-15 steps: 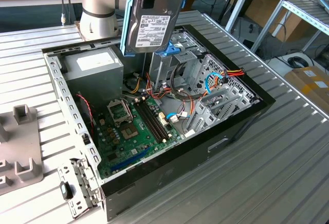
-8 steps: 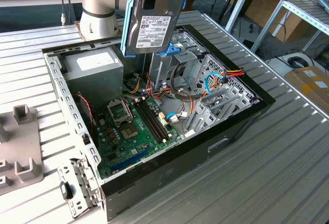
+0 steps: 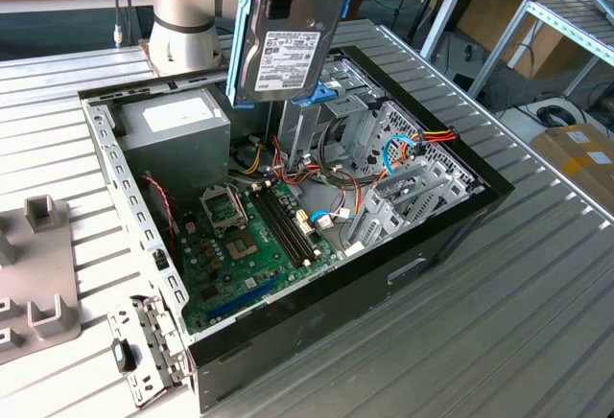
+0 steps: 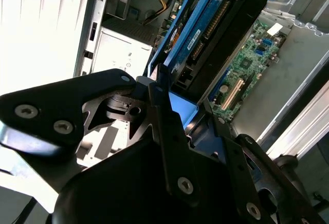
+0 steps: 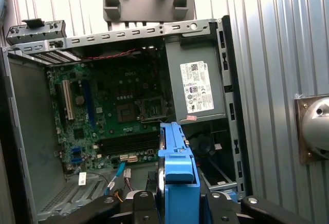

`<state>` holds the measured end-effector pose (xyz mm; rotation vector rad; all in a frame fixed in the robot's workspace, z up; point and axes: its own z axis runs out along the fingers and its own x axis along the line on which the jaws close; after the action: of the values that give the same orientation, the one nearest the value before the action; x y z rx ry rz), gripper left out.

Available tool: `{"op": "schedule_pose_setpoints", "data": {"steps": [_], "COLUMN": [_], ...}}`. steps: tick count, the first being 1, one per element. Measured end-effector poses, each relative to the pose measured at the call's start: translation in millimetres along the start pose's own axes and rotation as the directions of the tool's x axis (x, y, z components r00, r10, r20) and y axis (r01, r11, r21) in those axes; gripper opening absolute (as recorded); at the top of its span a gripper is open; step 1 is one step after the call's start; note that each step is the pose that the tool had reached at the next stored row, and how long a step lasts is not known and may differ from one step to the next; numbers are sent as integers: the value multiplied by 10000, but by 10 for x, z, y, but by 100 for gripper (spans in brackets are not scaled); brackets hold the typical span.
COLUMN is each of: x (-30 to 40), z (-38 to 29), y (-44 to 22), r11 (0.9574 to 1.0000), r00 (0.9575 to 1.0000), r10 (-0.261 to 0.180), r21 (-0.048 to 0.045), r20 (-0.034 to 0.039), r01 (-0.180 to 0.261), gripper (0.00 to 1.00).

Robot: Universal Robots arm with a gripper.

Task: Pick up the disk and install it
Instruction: 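Pick up the disk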

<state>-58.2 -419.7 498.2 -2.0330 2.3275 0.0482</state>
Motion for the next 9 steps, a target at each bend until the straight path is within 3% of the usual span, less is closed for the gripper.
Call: {"op": "schedule_pose_setpoints", "data": {"steps": [9], "x": [30], "z": [-2], "y": [-4], "r11": [10000], "r00": [10000], "r10": [0], "r21": [0], "r20": [0], "r01": [0], "gripper": [37]}}
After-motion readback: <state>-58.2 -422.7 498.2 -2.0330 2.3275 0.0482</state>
